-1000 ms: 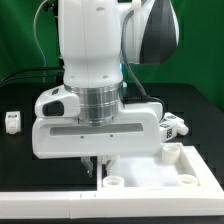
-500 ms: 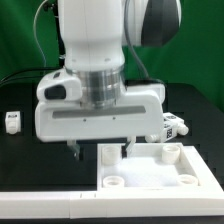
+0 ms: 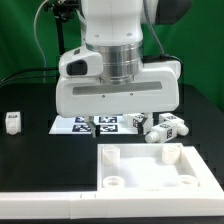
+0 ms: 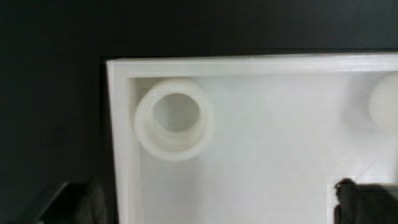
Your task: Assemble one leg
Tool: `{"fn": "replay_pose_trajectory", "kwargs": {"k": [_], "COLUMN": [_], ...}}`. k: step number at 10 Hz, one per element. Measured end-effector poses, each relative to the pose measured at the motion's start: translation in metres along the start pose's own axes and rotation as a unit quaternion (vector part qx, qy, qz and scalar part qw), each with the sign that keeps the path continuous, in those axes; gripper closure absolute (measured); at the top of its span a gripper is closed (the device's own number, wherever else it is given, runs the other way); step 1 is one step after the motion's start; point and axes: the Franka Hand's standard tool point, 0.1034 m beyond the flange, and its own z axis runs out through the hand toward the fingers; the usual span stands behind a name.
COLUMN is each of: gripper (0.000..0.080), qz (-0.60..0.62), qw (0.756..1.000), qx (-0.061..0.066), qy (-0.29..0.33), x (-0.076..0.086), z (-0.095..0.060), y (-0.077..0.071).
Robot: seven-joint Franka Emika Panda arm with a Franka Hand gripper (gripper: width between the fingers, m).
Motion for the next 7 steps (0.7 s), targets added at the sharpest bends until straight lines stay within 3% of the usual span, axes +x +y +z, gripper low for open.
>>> {"fn": "replay_pose_trajectory", "kwargs": {"k": [2, 4, 5, 6, 7], "gripper": [0.0151, 0.0151, 0.0151, 0.0151, 0.0151], "qz": [0.002, -0.007, -0.016, -0.027, -0.03], "qw": [1.0, 1.0, 1.0, 0.999, 0.999], "qx": [-0.002, -0.007, -0.016, -0.024, -0.022], "qy": [-0.001, 0.013, 0.021, 0.035, 0.032], "x": [-0.007, -0.039, -0.06, -0.068, -0.066], "z": [0.001, -0.002, -0.005, -0.006, -0.004], "y": [-0.012, -0.04, -0.06, -0.072, -0.069]}}
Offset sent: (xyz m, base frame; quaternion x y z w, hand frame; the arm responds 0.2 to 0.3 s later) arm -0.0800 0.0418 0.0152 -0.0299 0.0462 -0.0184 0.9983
